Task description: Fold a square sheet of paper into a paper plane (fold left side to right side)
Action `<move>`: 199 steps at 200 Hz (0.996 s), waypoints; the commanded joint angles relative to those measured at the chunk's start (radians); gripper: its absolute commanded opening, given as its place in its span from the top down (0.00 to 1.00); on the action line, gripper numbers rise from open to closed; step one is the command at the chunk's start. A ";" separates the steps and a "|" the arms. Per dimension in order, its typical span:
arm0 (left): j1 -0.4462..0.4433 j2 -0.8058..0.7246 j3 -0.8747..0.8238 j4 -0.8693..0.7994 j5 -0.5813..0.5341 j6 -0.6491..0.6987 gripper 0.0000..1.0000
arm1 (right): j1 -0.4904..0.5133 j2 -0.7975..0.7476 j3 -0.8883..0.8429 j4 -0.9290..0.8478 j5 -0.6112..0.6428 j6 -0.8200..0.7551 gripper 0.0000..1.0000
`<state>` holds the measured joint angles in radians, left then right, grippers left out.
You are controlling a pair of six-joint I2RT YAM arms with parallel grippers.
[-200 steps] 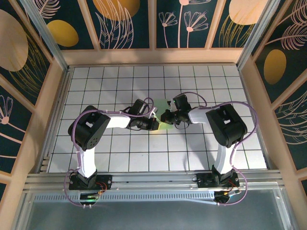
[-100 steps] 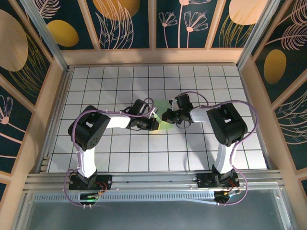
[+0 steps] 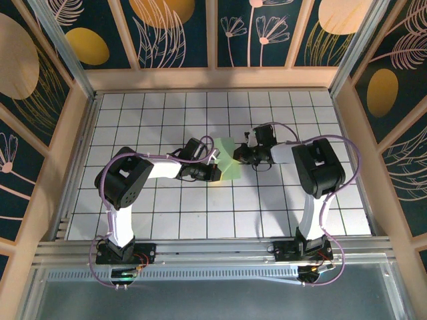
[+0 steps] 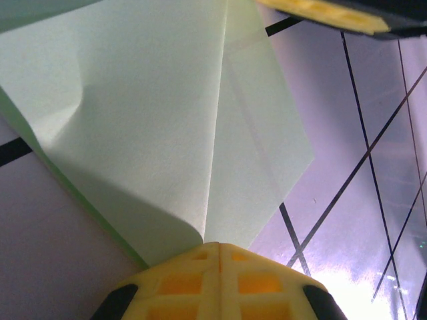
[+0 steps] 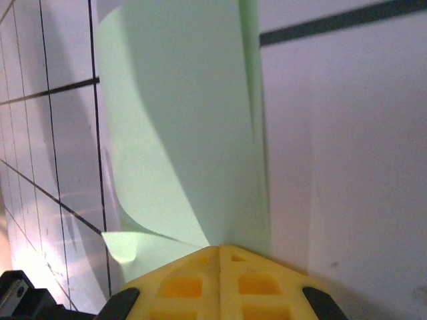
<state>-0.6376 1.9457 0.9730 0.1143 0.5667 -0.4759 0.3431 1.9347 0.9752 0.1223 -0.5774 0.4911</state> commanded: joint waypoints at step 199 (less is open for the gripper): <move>0.001 0.026 -0.024 -0.073 -0.081 0.004 1.00 | 0.080 -0.049 -0.043 0.055 -0.011 0.014 1.00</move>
<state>-0.6380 1.9438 0.9703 0.1188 0.5659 -0.4763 0.4274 1.8378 0.9253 0.1471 -0.5797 0.4847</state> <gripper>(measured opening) 0.049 0.051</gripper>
